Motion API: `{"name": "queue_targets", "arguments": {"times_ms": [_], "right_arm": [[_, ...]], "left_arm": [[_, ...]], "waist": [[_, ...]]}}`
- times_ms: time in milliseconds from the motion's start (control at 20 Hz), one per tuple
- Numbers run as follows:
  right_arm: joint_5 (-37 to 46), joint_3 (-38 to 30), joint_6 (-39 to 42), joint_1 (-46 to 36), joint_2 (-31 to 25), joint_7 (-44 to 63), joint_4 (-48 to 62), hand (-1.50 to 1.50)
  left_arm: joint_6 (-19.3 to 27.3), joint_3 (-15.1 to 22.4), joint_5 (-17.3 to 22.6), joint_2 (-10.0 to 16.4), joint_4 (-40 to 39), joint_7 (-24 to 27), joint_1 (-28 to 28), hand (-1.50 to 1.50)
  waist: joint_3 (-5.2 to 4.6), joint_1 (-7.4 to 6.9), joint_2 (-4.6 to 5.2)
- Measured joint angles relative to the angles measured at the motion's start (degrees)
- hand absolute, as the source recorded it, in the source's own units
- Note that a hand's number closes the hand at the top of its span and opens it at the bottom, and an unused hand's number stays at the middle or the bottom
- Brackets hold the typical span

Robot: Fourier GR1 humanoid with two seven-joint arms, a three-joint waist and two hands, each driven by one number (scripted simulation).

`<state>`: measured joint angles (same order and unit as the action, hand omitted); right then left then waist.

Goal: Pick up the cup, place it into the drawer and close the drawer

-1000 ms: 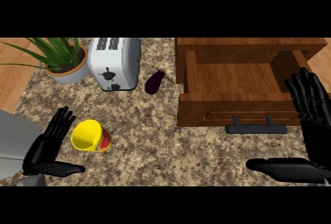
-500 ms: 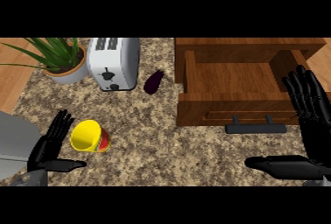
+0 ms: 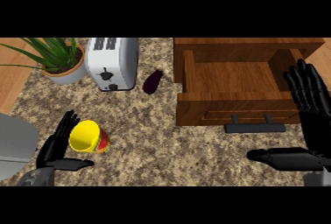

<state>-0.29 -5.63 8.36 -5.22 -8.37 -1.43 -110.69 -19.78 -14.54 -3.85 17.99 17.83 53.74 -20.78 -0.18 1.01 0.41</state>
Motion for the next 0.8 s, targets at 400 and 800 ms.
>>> {"name": "queue_targets", "arguments": {"times_ms": [400, 800], "right_arm": [[-0.14, 0.16, 0.67, 0.34, -0.09, -0.05, -0.55, -1.5], [-0.47, 0.0, 0.86, -0.61, -0.21, 0.8, -0.13, -1.5]], "left_arm": [[1.08, 0.22, -0.48, -1.66, -3.42, 1.64, -3.0, -1.5], [-1.97, 0.24, 0.5, -2.07, -3.91, 1.02, -4.35, -1.5]], "waist": [[-0.03, 0.25, 0.1], [-0.07, 0.32, 0.13]]}}
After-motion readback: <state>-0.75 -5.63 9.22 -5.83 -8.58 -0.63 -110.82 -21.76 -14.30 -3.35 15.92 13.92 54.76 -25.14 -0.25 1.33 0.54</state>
